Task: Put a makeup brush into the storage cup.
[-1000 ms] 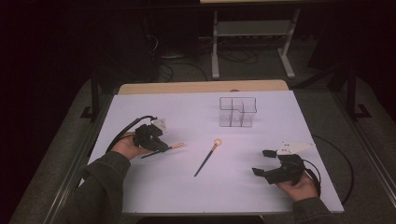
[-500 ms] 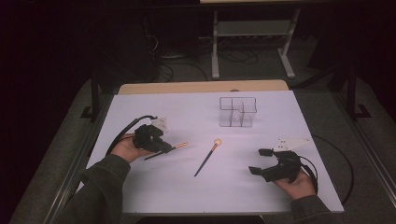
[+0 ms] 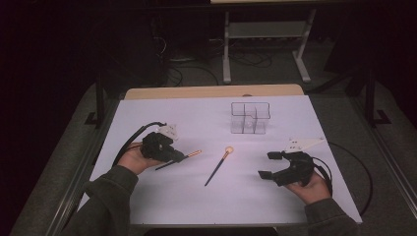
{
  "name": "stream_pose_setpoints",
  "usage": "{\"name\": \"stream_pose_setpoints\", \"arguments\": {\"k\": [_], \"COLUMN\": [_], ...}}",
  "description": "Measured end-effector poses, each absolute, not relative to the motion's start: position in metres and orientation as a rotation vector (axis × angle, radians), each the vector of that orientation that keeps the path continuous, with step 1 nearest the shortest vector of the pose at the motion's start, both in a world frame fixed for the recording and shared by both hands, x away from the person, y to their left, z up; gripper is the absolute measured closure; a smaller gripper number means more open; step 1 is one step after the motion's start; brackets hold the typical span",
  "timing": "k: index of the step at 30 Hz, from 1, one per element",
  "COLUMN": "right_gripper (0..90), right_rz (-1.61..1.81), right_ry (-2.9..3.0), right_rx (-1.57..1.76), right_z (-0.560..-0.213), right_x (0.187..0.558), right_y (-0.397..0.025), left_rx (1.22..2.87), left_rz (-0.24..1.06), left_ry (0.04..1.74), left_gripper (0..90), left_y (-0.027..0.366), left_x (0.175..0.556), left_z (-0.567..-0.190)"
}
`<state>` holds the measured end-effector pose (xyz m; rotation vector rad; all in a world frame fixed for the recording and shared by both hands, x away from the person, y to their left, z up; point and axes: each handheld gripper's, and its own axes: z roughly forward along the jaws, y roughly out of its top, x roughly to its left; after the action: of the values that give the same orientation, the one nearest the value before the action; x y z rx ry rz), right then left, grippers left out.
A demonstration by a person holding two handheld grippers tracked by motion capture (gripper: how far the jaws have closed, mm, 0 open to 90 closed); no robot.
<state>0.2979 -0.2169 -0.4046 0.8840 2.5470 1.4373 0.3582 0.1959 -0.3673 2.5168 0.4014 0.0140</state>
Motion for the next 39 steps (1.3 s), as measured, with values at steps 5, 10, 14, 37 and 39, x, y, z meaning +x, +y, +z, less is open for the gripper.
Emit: {"name": "stream_pose_setpoints", "arguments": {"k": [5, 10, 14, 37, 39], "right_gripper": [18.2, 18.7, 19.7, 24.9, 25.5], "right_rz": [1.457, 1.457, 1.468, 1.51, 1.512], "right_ry": [2.562, 2.574, 2.587, 2.691, 2.7], "right_rx": [0.872, 0.852, 0.825, 0.675, 0.667], "right_z": [-0.398, -0.392, -0.383, -0.359, -0.359], "right_x": [0.301, 0.304, 0.307, 0.323, 0.324], "right_y": [-0.212, -0.207, -0.202, -0.159, -0.156], "left_rx": [2.483, 2.457, 2.434, 2.36, 2.357], "left_rz": [0.014, 0.016, 0.015, 0.013, 0.01], "left_ry": [0.397, 0.387, 0.379, 0.28, 0.278], "left_gripper": [83.2, 83.2, 83.2, 83.2, 83.2], "left_y": [0.195, 0.195, 0.195, 0.177, 0.174], "left_x": [0.353, 0.348, 0.343, 0.324, 0.322], "left_z": [-0.364, -0.362, -0.36, -0.351, -0.352]}}
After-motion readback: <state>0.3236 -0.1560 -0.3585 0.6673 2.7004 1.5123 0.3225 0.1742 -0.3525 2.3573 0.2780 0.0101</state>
